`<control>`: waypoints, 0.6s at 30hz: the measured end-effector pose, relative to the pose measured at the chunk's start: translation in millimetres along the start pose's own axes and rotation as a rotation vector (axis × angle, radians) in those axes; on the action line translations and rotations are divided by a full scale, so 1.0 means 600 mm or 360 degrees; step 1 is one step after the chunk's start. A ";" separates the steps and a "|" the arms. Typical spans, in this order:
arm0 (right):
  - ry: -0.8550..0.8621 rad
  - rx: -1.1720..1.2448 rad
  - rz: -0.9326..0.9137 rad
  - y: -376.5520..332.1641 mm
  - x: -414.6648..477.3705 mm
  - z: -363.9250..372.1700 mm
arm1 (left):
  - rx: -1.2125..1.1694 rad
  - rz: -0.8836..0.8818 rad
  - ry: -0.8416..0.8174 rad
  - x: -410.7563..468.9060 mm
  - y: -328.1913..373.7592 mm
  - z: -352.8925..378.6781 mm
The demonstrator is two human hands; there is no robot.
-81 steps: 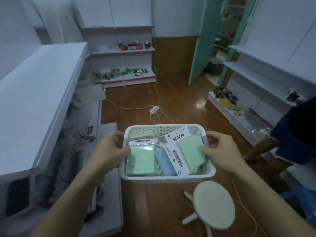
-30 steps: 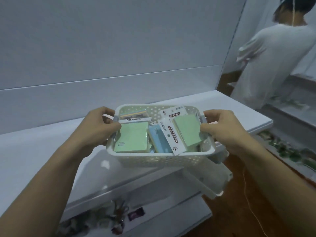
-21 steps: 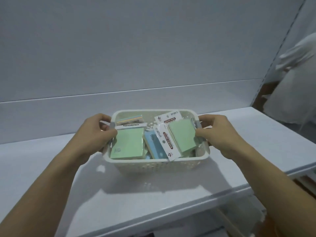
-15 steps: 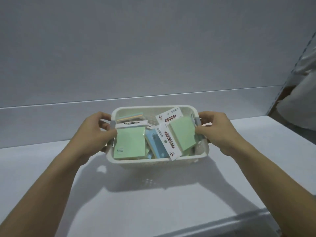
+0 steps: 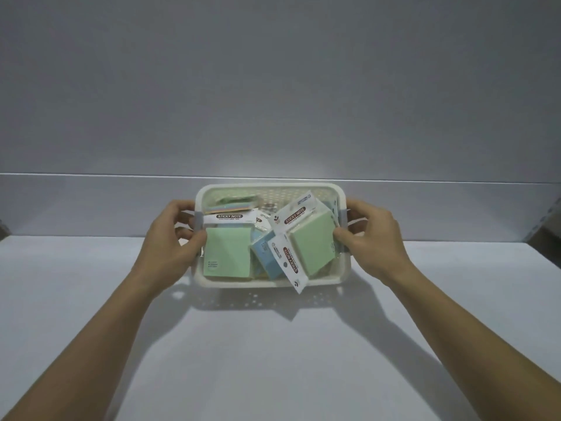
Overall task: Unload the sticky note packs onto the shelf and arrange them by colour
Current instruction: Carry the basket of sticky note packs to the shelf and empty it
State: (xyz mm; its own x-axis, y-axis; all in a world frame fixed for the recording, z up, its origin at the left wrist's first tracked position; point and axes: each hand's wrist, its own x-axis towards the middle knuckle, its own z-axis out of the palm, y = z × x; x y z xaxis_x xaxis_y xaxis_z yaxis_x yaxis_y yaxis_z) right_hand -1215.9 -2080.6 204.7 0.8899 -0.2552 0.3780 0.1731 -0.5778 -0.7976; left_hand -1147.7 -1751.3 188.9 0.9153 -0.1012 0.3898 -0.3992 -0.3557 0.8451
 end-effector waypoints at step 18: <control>0.0181 0.0094 -0.0186 0.052 -0.045 0.024 | 0.0166 0.0137 0.0099 -0.063 -0.037 0.011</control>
State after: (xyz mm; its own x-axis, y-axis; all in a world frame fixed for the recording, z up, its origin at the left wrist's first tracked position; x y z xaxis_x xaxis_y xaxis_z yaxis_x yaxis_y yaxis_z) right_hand -1228.3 -2080.4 162.8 0.8095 -0.2769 0.5177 0.2999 -0.5631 -0.7701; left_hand -1173.2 -1745.7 153.0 0.8717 -0.0787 0.4837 -0.4652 -0.4434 0.7662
